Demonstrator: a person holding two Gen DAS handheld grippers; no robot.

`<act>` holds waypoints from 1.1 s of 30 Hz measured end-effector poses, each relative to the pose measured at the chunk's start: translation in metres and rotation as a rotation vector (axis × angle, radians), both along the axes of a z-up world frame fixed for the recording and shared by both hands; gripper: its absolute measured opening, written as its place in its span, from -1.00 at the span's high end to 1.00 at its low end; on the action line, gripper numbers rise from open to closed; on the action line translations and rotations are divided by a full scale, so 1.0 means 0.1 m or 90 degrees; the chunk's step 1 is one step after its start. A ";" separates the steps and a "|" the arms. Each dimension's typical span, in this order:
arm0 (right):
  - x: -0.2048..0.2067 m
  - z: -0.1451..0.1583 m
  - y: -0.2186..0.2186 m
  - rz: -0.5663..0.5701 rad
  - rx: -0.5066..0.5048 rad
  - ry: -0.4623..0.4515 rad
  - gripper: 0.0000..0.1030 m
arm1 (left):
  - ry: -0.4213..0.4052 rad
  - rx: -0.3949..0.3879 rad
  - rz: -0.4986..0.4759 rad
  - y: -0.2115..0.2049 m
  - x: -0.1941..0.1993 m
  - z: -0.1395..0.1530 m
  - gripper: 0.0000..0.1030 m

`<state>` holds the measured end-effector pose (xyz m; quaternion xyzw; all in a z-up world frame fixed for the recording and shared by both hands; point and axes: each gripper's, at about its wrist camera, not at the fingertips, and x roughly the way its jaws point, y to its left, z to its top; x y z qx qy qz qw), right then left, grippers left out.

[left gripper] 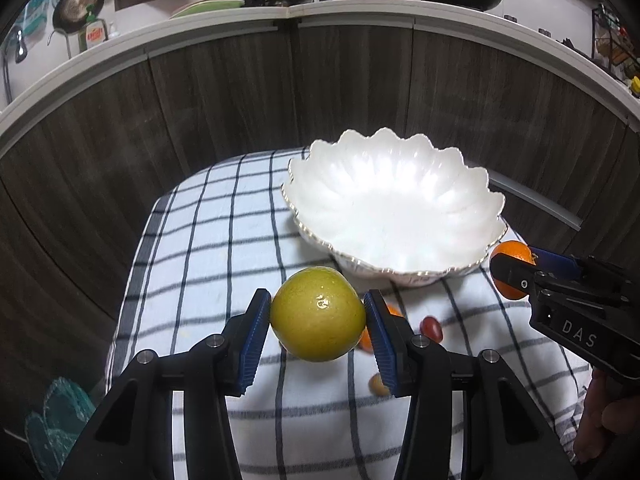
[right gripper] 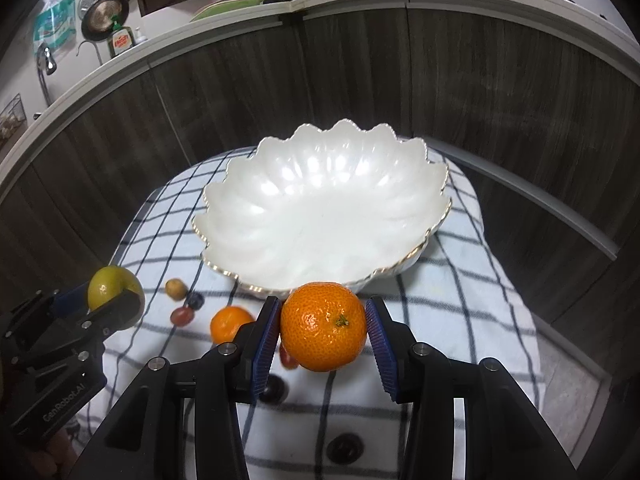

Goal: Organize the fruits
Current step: 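Carry the yellow-green citrus in the left gripper over the bowl while the right carries the mandarin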

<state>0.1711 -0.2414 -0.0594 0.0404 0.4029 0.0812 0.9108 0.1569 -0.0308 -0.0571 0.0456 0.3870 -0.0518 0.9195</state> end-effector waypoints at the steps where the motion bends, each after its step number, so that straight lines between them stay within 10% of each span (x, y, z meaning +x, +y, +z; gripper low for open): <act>1: 0.02 0.01 -0.01 -0.001 -0.002 -0.002 0.12 | -0.002 0.001 -0.002 -0.01 0.02 0.01 0.08; 33: 0.76 0.19 -0.35 -0.047 -0.055 -0.055 0.12 | -0.042 0.010 -0.066 -0.35 0.86 0.20 0.08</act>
